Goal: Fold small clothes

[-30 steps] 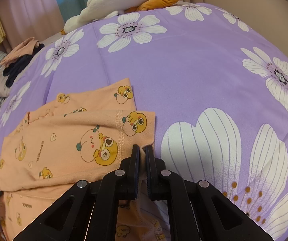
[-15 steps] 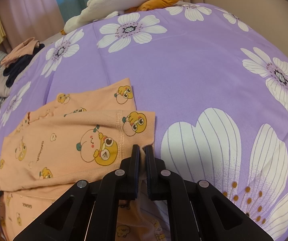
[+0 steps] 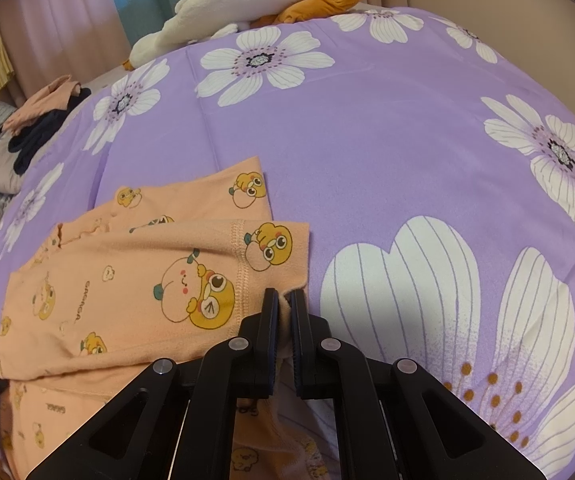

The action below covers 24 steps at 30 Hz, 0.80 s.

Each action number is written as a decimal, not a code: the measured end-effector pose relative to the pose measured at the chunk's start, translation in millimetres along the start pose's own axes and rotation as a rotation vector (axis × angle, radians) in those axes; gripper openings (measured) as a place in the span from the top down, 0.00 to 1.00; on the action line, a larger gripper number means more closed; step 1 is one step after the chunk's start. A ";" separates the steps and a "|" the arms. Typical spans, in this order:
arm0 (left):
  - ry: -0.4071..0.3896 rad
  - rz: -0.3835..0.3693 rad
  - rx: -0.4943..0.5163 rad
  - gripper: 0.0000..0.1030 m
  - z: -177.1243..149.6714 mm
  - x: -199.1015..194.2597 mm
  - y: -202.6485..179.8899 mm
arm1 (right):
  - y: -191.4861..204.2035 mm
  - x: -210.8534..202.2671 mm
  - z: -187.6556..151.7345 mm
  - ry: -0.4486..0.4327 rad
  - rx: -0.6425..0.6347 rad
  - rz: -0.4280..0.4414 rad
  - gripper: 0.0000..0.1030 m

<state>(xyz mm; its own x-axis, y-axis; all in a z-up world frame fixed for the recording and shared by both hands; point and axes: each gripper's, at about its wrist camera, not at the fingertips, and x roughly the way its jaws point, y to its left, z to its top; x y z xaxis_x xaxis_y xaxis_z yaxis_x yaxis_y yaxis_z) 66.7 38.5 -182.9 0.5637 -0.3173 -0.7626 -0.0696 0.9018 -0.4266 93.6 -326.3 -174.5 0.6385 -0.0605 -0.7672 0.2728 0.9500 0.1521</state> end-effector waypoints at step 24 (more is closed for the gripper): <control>0.056 -0.053 0.029 0.44 -91.1 -70.8 3.2 | -42.4 -92.1 -98.7 0.098 -0.007 0.249 0.40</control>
<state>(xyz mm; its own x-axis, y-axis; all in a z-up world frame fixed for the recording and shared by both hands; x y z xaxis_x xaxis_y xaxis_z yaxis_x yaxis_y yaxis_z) -48.4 37.1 -174.6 0.5188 -0.3799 -0.7659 -0.0165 0.8912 -0.4532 -47.8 -330.8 -171.8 0.6127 0.2044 -0.7634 0.1112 0.9341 0.3393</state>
